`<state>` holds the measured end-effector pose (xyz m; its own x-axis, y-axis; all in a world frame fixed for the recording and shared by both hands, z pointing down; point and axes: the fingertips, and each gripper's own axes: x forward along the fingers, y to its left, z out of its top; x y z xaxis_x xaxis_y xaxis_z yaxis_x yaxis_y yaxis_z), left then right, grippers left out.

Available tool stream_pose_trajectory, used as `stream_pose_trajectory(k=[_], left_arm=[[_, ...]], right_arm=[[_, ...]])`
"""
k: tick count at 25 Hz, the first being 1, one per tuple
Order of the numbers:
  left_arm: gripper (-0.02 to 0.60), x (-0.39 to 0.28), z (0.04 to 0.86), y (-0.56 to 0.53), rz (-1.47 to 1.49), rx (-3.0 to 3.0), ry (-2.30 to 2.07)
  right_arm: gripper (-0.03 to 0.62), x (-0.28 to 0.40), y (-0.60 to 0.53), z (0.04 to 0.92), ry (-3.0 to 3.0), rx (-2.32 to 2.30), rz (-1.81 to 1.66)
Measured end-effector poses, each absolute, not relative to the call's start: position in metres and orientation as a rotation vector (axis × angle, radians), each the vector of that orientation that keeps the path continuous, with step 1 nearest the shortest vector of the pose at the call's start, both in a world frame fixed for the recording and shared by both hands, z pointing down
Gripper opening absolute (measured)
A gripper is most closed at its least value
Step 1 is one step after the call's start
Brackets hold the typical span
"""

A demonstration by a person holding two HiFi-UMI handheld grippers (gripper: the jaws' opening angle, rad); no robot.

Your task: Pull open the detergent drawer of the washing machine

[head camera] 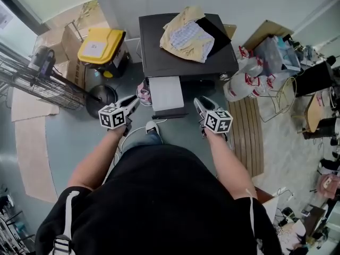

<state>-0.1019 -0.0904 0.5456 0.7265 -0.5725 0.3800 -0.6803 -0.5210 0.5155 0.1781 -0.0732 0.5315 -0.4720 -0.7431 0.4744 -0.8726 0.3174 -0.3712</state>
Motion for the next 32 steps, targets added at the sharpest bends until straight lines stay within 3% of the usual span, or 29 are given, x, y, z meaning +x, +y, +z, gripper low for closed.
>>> stream_pose_trajectory(k=[12, 32], left_arm=[[0.095, -0.105, 0.520, -0.098, 0.233, 2.338, -0.975], [0.075, -0.110, 0.499, -0.096, 0.251, 2.421, -0.997]], right_arm=[[0.118, 0.192, -0.080, 0.482, -2.418, 1.555, 0.772], [0.052, 0.200, -0.079, 0.462, -2.417, 1.627, 0.684]])
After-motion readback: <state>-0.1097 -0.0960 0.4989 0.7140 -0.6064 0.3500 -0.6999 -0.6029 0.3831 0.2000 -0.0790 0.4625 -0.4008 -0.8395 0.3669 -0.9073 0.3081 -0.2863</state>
